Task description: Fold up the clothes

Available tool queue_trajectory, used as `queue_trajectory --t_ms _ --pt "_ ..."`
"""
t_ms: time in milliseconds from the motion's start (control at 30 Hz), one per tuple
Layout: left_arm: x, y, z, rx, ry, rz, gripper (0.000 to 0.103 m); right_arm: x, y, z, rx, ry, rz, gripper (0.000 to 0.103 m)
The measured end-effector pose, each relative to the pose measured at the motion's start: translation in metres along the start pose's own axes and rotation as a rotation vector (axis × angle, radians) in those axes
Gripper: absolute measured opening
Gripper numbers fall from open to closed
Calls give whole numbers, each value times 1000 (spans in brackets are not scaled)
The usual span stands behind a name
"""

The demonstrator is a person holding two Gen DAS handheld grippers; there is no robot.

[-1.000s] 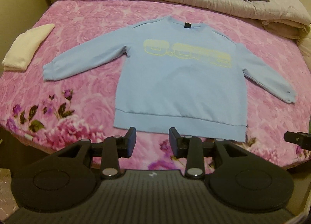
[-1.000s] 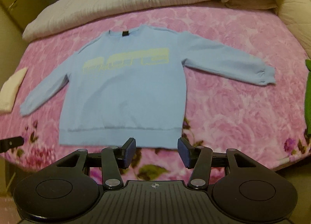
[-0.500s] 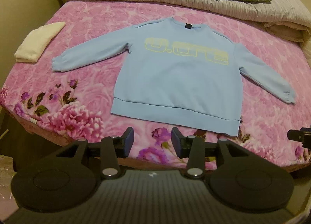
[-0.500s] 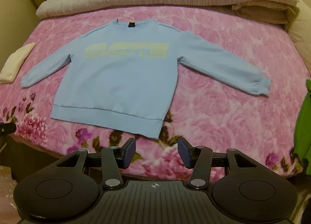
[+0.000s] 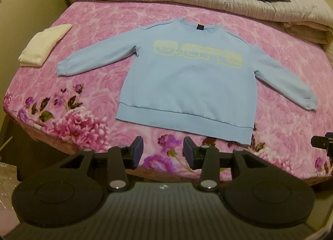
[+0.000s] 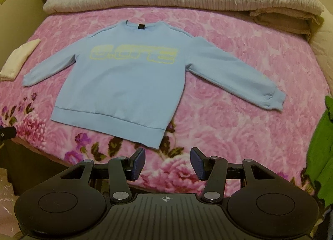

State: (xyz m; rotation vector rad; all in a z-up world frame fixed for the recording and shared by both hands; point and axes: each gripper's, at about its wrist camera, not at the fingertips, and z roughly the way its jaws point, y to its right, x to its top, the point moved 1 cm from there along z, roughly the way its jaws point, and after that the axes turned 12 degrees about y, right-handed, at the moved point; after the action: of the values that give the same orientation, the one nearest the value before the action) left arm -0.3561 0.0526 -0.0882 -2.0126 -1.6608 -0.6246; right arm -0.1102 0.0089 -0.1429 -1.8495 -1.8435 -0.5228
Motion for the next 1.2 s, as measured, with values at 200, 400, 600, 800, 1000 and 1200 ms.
queue_trajectory --t_ms 200,400,600,800,1000,1200 --pt "0 3 2 8 -8 -5 38 4 1 -1 6 6 -15 52" --pt "3 -1 0 29 3 -32 38 10 0 2 19 9 -29 52" --pt "7 -11 -6 70 30 -74 39 23 -8 3 52 34 -64 52" --pt "8 -24 -7 101 30 -103 39 31 -14 9 86 46 -88 52" --pt "13 -34 5 120 14 -111 39 39 -13 19 94 42 -74 52" --pt "29 -40 27 105 12 -105 39 55 -17 36 82 30 -59 52"
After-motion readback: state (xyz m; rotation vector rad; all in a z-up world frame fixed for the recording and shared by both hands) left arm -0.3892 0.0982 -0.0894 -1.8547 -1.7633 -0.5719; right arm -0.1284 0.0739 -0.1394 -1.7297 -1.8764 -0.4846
